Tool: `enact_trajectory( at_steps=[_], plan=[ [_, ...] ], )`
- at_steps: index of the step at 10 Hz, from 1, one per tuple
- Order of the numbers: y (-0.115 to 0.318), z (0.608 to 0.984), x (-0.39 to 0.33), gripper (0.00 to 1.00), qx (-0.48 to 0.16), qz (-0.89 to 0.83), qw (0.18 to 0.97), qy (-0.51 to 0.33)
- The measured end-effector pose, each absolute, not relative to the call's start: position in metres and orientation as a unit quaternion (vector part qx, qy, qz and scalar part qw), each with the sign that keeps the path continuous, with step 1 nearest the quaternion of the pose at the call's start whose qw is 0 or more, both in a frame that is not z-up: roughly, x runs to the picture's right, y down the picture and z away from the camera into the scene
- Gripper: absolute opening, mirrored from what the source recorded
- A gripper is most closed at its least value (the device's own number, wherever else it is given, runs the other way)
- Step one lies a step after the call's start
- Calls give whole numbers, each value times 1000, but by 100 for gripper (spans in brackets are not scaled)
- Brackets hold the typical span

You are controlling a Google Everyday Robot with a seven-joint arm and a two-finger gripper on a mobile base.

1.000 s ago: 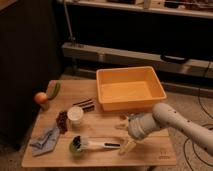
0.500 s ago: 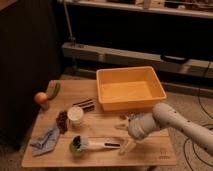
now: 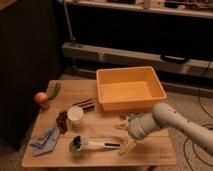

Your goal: Place brush in table surface

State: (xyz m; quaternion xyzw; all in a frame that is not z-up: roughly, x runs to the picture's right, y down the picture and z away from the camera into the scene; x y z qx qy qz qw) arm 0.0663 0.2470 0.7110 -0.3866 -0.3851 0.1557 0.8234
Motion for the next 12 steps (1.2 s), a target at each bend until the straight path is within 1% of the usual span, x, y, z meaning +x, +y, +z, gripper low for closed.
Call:
enact_trajectory(
  at_steps=[9,12],
  plan=[
    [247,710,66,79,-388,155,823,-385],
    [244,694,38,79,-387,132,829,-381]
  ],
)
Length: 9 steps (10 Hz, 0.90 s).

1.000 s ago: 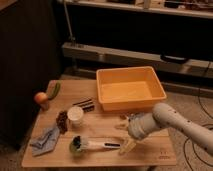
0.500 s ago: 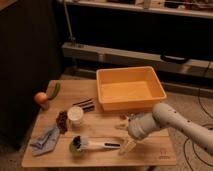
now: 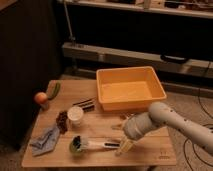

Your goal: Place brush in table surface

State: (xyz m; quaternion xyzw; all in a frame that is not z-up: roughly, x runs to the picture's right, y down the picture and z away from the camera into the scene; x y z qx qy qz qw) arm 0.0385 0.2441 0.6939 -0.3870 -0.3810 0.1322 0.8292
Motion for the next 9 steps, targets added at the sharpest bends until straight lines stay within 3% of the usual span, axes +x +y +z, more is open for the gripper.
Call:
enact_trajectory(
  at_steps=[3,9],
  plan=[
    [244,687,20,79,-378,109,843,-366],
    [257,714,-20,79,-387,86,844,-363]
  ],
)
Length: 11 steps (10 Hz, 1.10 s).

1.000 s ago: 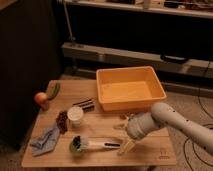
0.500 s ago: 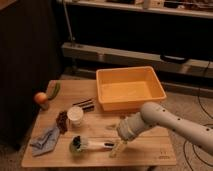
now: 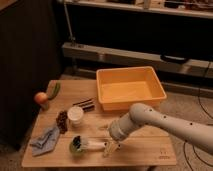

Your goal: Place brush in table surface

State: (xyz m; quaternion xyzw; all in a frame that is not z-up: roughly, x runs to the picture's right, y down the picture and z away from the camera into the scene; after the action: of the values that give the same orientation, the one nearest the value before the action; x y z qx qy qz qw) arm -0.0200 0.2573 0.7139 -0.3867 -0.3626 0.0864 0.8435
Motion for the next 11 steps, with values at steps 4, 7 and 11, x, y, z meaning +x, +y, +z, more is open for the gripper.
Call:
enact_trajectory(
  at_steps=[4,7,11],
  plan=[
    [279,727,-40,79,-405,81,838,-356],
    [294,737,-51,54,-413,63,833,-362],
    [289,731,-51,16,-426,63,781,-452]
  ],
)
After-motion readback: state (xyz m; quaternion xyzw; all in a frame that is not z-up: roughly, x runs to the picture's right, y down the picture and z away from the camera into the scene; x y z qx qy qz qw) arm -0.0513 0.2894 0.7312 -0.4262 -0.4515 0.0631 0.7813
